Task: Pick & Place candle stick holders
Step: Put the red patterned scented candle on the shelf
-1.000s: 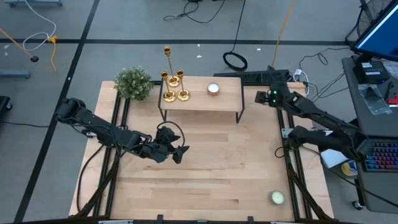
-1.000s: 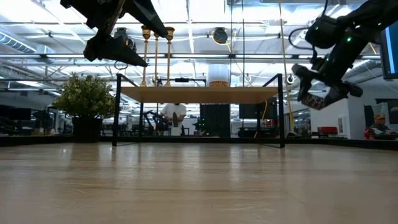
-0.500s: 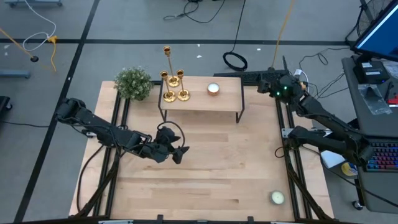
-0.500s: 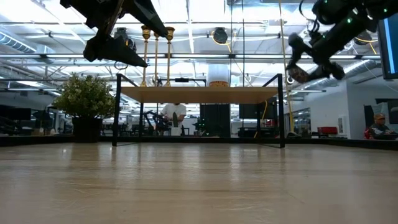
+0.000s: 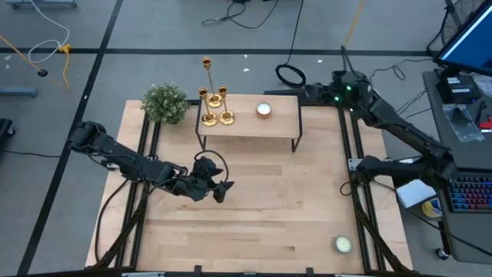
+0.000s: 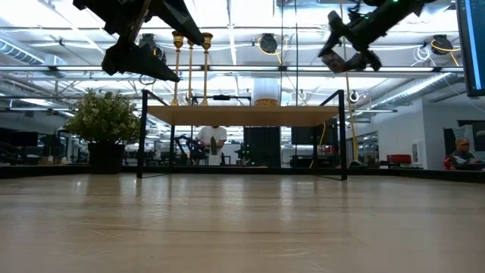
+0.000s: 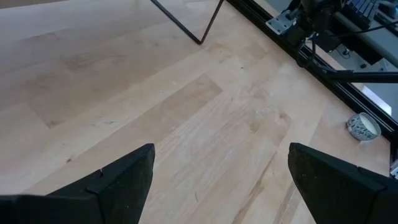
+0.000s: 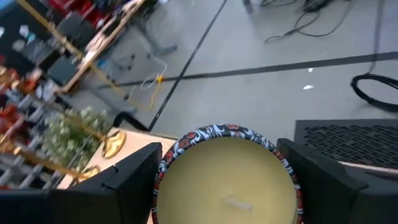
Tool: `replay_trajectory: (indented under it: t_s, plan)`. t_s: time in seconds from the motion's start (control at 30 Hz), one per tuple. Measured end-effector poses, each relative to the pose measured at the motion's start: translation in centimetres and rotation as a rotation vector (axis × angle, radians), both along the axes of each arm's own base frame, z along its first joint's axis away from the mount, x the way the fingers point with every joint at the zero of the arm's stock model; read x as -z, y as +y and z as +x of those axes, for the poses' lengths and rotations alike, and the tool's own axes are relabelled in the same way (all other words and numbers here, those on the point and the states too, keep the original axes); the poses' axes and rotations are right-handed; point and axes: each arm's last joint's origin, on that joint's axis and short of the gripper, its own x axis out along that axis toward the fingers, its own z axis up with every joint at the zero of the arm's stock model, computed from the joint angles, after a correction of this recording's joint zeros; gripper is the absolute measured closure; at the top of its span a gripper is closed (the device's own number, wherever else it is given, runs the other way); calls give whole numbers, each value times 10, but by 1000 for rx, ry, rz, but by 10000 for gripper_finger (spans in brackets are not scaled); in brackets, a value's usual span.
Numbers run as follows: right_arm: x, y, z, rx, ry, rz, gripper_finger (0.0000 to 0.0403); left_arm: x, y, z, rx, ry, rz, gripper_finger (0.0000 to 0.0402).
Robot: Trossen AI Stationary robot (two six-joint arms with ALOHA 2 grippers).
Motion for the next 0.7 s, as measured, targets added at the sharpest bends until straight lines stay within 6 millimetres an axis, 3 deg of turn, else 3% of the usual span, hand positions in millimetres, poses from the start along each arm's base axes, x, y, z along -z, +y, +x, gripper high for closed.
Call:
replay_trajectory:
  t_s: [0.3, 0.7]
  plan:
    - [-12, -18, 51, -160, 165, 20, 113, 0, 0, 0, -1, -1, -2, 36]
    - [-6, -44, 92, -358, 414, 34, 112, 0, 0, 0, 2, 1, 3, 36]
